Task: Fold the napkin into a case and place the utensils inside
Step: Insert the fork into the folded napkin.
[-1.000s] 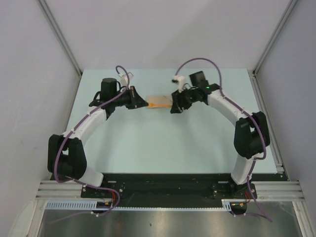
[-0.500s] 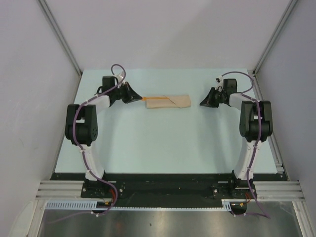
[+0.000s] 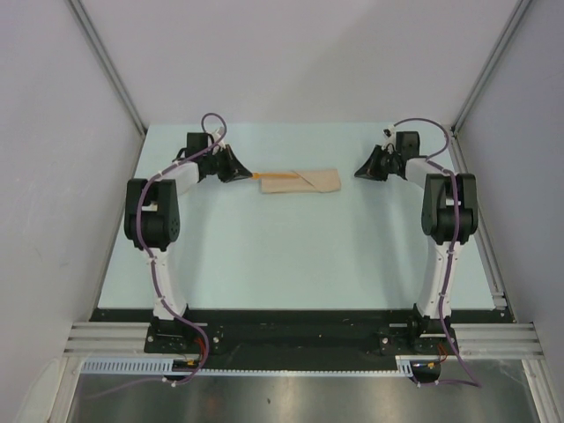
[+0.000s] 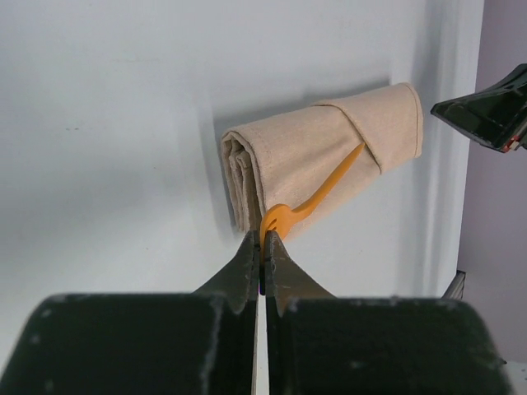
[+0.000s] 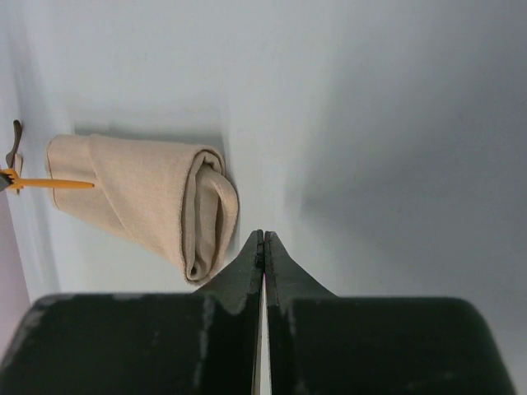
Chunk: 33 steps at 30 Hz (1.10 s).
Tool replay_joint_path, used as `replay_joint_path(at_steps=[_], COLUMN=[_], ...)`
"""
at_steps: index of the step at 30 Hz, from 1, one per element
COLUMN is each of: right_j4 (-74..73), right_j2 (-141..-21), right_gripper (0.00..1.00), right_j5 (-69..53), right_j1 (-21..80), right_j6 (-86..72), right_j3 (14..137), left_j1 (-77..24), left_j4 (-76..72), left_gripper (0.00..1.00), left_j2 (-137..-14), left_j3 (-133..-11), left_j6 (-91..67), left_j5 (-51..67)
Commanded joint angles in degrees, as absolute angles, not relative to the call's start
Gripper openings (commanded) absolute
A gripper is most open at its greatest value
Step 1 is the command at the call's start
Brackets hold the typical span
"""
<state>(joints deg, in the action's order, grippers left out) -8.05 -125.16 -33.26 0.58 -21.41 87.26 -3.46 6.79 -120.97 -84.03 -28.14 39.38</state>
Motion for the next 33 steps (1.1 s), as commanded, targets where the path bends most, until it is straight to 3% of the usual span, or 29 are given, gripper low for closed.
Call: replay_joint_path(at_steps=[1,16,33], right_j4=[-8.96,-12.92,-13.36], right_j2=[-127.43,-133.42,-134.12], right_gripper=[0.02,0.01,0.0], right_j5=[-31.99,-28.39,-27.33], right_j1=[1.49,5.36,5.71], right_j6=[-21.18,-24.43,-24.96], right_j3=[92.19,101.33,101.34], left_j1=[-3.43,-6.59,-11.51], left_j4=[9.93,6.6,7.12], left_gripper=[0.0,0.0,0.0], left_j2=[-121.55,-126.12,-128.76], left_j3=[-87.71,-91.32,-95.7], left_j6=[-25.23,-30.41,-35.51], left_j5=[37.53,37.79,33.4])
